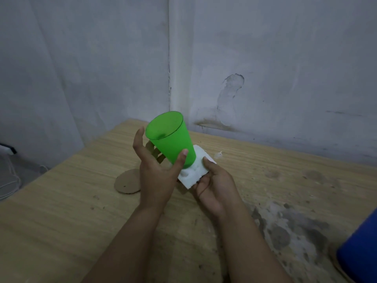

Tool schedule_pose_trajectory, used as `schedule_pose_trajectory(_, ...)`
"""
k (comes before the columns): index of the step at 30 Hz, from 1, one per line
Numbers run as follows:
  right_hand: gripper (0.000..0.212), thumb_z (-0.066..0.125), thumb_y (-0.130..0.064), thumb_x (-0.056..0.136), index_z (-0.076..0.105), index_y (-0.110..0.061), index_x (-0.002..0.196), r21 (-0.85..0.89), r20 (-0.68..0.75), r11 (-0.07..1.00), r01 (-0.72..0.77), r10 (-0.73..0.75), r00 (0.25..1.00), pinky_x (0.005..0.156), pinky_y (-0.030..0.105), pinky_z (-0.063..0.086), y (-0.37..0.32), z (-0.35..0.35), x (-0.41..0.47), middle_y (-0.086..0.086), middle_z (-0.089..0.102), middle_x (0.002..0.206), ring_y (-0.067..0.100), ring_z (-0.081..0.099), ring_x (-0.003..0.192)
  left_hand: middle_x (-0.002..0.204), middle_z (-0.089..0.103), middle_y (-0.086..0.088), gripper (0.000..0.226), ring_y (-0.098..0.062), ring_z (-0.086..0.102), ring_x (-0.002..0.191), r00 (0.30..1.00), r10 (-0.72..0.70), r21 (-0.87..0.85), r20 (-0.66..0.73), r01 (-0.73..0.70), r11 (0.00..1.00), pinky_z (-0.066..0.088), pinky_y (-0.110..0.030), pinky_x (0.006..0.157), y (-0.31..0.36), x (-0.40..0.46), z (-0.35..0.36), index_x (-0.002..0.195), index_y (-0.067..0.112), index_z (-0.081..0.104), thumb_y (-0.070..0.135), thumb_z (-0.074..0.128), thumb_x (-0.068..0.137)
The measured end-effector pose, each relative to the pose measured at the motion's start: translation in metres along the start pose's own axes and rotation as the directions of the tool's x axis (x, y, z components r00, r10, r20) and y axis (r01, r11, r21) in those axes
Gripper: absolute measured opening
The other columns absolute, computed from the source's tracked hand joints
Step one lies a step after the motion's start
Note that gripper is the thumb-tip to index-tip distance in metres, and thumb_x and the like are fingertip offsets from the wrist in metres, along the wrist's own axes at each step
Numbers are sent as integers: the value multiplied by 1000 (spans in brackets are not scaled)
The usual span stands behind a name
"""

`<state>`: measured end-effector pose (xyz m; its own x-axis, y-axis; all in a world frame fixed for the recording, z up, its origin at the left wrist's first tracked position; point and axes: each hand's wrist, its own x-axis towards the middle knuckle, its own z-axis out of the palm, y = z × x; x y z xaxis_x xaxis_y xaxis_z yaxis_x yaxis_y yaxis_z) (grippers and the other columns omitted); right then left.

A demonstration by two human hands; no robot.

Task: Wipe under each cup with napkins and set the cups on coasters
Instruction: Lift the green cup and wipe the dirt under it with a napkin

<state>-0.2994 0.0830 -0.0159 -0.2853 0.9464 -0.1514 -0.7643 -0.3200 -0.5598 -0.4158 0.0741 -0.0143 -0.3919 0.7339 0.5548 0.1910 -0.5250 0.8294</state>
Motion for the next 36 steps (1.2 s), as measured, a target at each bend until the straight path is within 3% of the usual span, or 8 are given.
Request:
schedule_pose_trajectory(5,32,39,-12,98,48,0,126,33,-108,995,95,-91,990,88,45,52,-3,-1,4,22,65,112,30,67,95,125,50,15,88,-3,60,108,1000,23,-18,-21,-23,1000,53,-23,84,1,0,-2,138,35,15,36,77,75)
schedule_pose_trajectory(9,32,37,-18,99,52,-1,121,64,-51,996,58,-55,997,91,43,52,1,5,1,24,64,117,32,64,104,131,53,-6,87,-11,62,109,1000,6,-5,15,-6,1000,54,-26,85,2,-2,0,135,45,15,40,76,73)
schedule_pose_trajectory(14,31,35,-19,100,57,-4,115,15,19,1000,14,-15,1000,104,44,42,10,9,-3,22,64,119,32,59,115,131,52,-5,88,-13,63,109,999,31,-10,15,-31,999,55,-35,89,4,-4,1,137,41,14,35,75,75)
schedule_pose_trajectory(19,36,35,-21,99,50,-10,129,-57,31,998,-1,2,1000,102,47,43,11,4,-1,21,64,119,34,59,114,131,46,6,88,-6,60,110,999,38,-13,4,-38,999,54,-37,91,5,-5,2,139,36,13,33,73,74)
schedule_pose_trajectory(22,35,36,-19,98,50,-8,128,-85,25,996,-28,30,999,102,49,43,8,4,-2,23,63,119,37,58,115,134,45,-1,90,-12,60,112,999,32,-7,-18,-32,999,54,-38,92,6,-4,2,141,31,13,34,72,73)
schedule_pose_trajectory(28,35,43,-16,97,48,1,127,-147,-48,989,-8,1,999,86,44,54,-2,0,-2,22,68,109,34,65,102,139,44,-7,90,-14,58,116,998,20,11,-56,-19,1000,53,-41,94,2,0,-2,140,37,14,33,76,76)
schedule_pose_trajectory(32,33,44,-16,96,52,0,123,-49,-136,997,55,-61,989,79,44,57,-8,-4,1,20,70,103,32,68,92,135,49,-14,88,-19,62,111,998,8,-1,-69,-8,1000,54,-42,91,1,2,-2,137,40,15,41,74,72)
schedule_pose_trajectory(36,30,40,-14,97,49,-5,125,-26,-133,994,108,-111,985,73,41,58,-3,-2,3,18,67,109,26,69,86,136,48,-13,89,-21,61,113,999,10,-14,-43,-11,1000,55,-41,89,-1,0,-1,139,38,14,39,75,73)
